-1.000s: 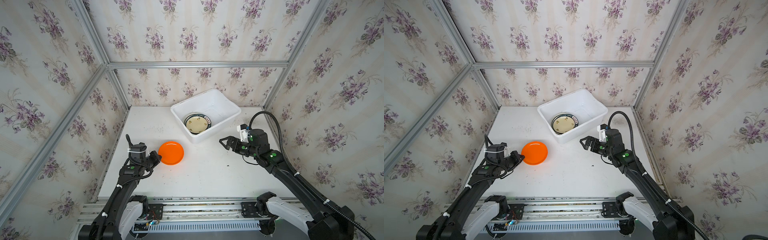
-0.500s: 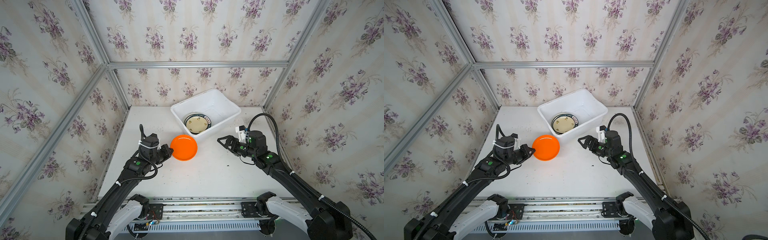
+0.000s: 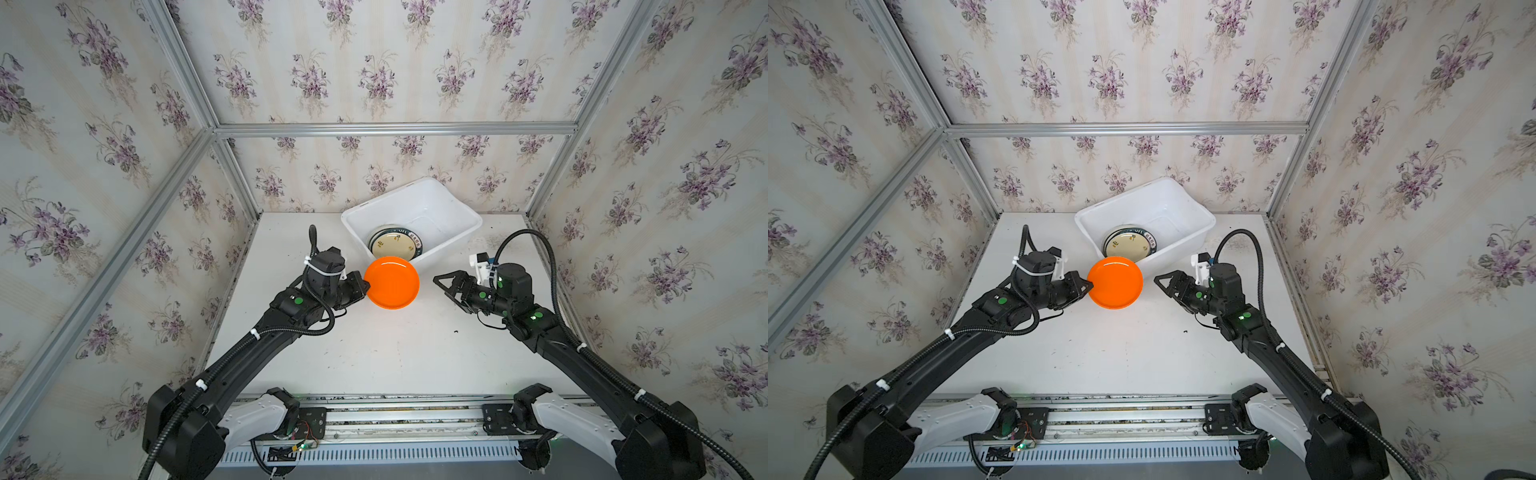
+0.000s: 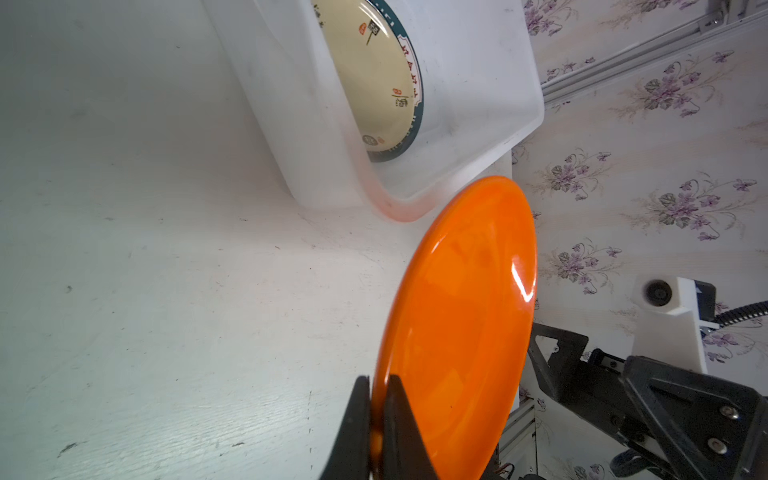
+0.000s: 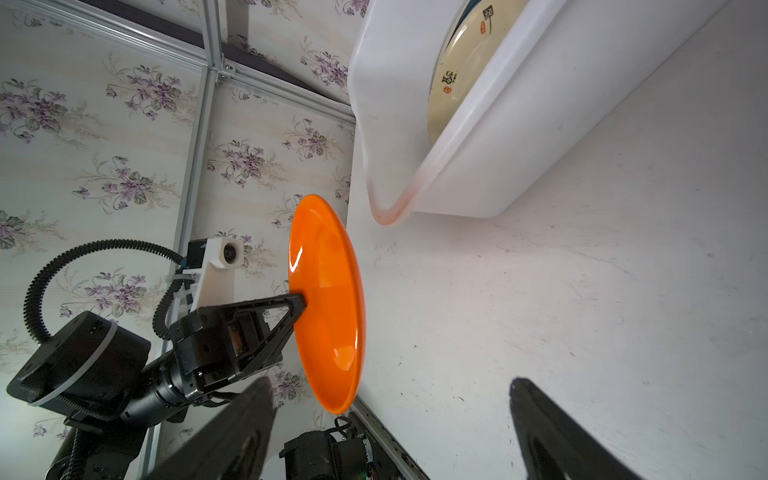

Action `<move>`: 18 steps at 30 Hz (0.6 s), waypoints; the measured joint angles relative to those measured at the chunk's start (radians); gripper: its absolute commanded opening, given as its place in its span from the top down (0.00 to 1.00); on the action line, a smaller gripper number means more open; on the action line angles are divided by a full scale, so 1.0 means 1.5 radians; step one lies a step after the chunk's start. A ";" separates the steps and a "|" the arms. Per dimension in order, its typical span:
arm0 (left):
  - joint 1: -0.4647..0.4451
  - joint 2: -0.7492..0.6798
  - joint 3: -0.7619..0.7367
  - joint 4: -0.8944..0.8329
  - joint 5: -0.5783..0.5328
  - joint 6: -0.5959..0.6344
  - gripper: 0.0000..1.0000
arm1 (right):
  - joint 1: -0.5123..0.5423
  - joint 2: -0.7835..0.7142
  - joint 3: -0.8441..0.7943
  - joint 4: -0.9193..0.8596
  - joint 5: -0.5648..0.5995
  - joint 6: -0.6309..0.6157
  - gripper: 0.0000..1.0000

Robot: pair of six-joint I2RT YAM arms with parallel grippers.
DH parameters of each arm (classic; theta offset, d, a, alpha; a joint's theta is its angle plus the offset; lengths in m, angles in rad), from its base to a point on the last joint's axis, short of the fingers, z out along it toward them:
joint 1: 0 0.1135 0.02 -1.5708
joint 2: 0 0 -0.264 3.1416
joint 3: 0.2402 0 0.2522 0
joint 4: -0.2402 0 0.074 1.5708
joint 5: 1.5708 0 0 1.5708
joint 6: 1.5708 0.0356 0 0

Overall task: Place the plates into the plastic bin on the countertop
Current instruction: 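Tilt the orange plate upright and carry it toward the right gripper, then grasp the orange plate's rim with the right gripper while the left releases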

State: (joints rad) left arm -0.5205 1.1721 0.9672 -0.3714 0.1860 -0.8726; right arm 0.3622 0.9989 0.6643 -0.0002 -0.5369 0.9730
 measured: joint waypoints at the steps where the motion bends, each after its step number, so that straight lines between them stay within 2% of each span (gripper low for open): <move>1: -0.006 0.009 0.009 0.001 0.000 0.000 1.00 | 0.000 -0.004 0.000 0.003 0.000 0.005 0.16; 7: -0.050 0.071 0.063 0.019 0.002 0.000 1.00 | 0.000 -0.010 0.000 0.013 0.000 0.010 0.29; 15: -0.086 0.108 0.092 0.026 0.016 0.000 1.00 | 0.000 -0.009 -0.003 0.020 0.000 0.021 0.71; 18: -0.087 0.111 0.092 0.032 0.019 -0.001 1.00 | -0.001 -0.009 -0.004 0.019 0.004 0.022 0.77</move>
State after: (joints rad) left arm -0.6518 1.3388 1.1053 -0.3229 0.2146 -0.8738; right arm 0.3614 0.9859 0.6586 0.0280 -0.5316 1.0061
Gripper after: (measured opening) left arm 0.089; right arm 0.249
